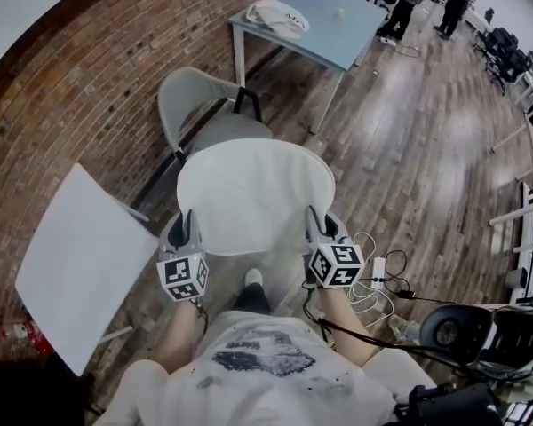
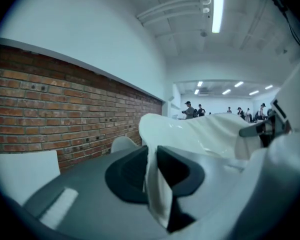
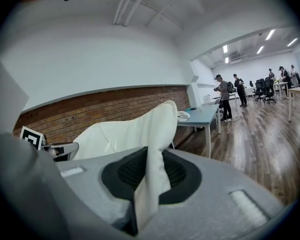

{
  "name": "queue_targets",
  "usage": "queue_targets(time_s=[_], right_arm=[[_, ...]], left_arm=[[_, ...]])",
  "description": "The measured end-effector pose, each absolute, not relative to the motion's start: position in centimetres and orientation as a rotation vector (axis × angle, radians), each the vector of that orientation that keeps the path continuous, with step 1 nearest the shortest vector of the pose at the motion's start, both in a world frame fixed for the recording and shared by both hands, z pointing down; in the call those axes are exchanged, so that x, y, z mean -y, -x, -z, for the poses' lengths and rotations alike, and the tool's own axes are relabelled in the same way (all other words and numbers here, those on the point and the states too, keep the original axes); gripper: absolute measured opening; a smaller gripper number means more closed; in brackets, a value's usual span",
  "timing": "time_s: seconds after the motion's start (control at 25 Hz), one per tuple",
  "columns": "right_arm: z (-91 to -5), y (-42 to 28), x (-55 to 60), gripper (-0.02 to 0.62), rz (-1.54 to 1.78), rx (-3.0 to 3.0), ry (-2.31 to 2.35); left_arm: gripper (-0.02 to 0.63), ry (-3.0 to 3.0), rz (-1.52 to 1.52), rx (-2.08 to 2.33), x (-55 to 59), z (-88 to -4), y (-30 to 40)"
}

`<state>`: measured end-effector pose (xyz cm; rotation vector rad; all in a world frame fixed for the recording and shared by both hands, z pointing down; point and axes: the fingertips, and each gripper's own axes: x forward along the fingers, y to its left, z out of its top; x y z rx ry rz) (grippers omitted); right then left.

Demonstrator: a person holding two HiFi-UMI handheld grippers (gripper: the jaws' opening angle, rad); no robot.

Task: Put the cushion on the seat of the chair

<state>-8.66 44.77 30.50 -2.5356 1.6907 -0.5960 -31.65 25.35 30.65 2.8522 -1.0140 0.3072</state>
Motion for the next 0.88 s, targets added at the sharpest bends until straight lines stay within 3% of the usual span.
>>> queue_targets(time_s=[0.88], right_arm=[[-33.3,-3.1,-22.3,0.051,0.66,-1.97,2.396]], left_arm=[[0.049,-2.708,-0.295,1.26,-8.6,-33.1,23.9]])
